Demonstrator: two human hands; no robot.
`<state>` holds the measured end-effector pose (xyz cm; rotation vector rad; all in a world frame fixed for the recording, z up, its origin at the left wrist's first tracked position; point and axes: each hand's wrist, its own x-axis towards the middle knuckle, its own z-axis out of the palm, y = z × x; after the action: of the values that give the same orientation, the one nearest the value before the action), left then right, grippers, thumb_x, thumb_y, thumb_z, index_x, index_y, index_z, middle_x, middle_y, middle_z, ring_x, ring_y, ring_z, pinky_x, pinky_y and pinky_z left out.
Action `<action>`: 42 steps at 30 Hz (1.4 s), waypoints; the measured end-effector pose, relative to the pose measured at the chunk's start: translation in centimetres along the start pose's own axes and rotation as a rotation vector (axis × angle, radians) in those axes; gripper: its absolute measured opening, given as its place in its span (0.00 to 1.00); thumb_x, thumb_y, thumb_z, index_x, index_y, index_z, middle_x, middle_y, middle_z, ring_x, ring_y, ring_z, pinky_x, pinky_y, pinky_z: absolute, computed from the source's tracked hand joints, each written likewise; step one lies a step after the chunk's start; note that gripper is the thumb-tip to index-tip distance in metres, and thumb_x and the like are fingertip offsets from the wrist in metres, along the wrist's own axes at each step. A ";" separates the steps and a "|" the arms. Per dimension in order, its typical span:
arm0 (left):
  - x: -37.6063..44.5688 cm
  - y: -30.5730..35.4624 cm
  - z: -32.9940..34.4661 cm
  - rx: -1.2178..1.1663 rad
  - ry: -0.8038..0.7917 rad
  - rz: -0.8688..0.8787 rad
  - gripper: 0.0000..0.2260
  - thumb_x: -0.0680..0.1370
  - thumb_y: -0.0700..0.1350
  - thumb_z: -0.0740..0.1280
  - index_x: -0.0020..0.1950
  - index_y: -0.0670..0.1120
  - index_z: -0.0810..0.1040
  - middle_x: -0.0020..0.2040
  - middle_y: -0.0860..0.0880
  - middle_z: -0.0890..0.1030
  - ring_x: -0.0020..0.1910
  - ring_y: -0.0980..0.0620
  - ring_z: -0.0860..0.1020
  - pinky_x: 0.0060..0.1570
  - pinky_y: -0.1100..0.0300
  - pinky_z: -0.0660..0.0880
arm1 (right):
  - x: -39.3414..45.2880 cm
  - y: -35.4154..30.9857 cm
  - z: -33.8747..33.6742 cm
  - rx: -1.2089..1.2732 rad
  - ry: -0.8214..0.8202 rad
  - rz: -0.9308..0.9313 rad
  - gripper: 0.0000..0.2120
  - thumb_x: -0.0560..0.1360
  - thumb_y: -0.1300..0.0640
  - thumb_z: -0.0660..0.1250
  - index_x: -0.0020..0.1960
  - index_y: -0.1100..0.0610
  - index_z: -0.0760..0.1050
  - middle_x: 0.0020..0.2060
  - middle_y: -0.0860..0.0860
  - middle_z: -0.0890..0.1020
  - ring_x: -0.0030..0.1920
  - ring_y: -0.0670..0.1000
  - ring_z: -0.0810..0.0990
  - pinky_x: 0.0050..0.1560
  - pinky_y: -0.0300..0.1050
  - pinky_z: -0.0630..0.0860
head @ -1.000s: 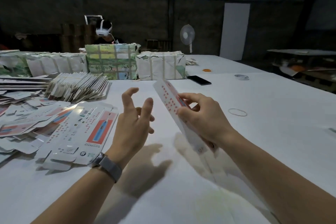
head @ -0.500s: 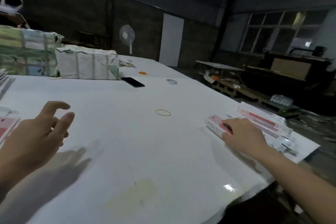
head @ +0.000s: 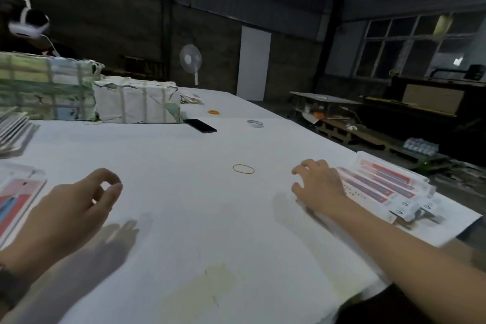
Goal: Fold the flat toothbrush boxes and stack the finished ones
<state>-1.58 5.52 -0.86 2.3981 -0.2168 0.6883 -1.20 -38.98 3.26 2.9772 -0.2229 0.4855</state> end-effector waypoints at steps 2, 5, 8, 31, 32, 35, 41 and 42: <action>-0.2 0.7 -0.3 0.052 -0.066 -0.012 0.03 0.80 0.56 0.61 0.48 0.65 0.73 0.31 0.61 0.81 0.30 0.53 0.81 0.38 0.50 0.80 | -0.4 -4.6 -0.6 0.159 0.023 -0.110 0.18 0.78 0.48 0.61 0.67 0.45 0.73 0.69 0.46 0.72 0.69 0.53 0.67 0.65 0.51 0.66; -0.3 1.6 -1.0 0.120 -0.199 -0.049 0.05 0.80 0.55 0.62 0.44 0.61 0.74 0.33 0.59 0.81 0.35 0.52 0.81 0.40 0.52 0.79 | -1.4 -12.2 -2.1 0.420 0.017 -0.245 0.17 0.77 0.48 0.62 0.65 0.45 0.75 0.65 0.45 0.75 0.67 0.51 0.69 0.63 0.51 0.70; -0.1 1.8 -1.3 0.216 -0.319 -0.084 0.04 0.81 0.54 0.62 0.47 0.59 0.74 0.39 0.58 0.82 0.42 0.51 0.81 0.47 0.52 0.79 | -2.6 -19.4 -3.4 0.637 -0.029 -0.366 0.16 0.76 0.47 0.63 0.63 0.45 0.76 0.62 0.45 0.77 0.65 0.50 0.70 0.61 0.51 0.71; 0.6 -3.5 -6.2 0.623 -0.229 -0.453 0.19 0.78 0.51 0.65 0.69 0.53 0.71 0.64 0.46 0.74 0.61 0.39 0.75 0.59 0.44 0.74 | -6.0 -27.8 -0.7 1.095 0.131 -0.640 0.12 0.72 0.56 0.62 0.47 0.52 0.83 0.42 0.43 0.82 0.47 0.48 0.77 0.49 0.48 0.75; 0.4 -3.4 -6.2 0.627 -0.211 -0.444 0.20 0.77 0.52 0.66 0.69 0.53 0.71 0.65 0.47 0.73 0.62 0.38 0.74 0.59 0.43 0.73 | -6.0 -27.8 -0.6 1.106 0.123 -0.628 0.12 0.72 0.56 0.62 0.47 0.52 0.83 0.42 0.42 0.82 0.47 0.47 0.77 0.49 0.47 0.75; 0.3 -2.8 -6.3 0.657 -0.152 -0.395 0.22 0.74 0.54 0.69 0.67 0.55 0.73 0.65 0.49 0.72 0.63 0.38 0.71 0.59 0.42 0.69 | -5.7 -27.7 -0.3 1.138 0.095 -0.592 0.10 0.73 0.59 0.64 0.47 0.50 0.83 0.42 0.42 0.82 0.47 0.47 0.77 0.49 0.45 0.74; 0.8 0.7 -5.6 0.208 0.071 -0.120 0.28 0.67 0.51 0.74 0.68 0.52 0.75 0.66 0.48 0.72 0.62 0.45 0.71 0.58 0.57 0.71 | -5.1 -27.9 -0.5 1.388 -0.005 -0.425 0.12 0.77 0.56 0.67 0.57 0.42 0.77 0.41 0.41 0.80 0.42 0.43 0.78 0.44 0.37 0.75; 0.7 1.8 -5.2 0.079 0.092 -0.078 0.29 0.66 0.51 0.74 0.67 0.52 0.76 0.63 0.50 0.72 0.59 0.50 0.72 0.55 0.66 0.70 | -4.9 -27.9 -0.7 1.460 -0.041 -0.376 0.13 0.78 0.53 0.66 0.61 0.41 0.75 0.42 0.43 0.81 0.43 0.44 0.78 0.47 0.42 0.77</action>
<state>-3.77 7.30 3.87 2.4286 -0.0577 0.7822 -1.47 -10.87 -0.23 4.1574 1.1829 0.7404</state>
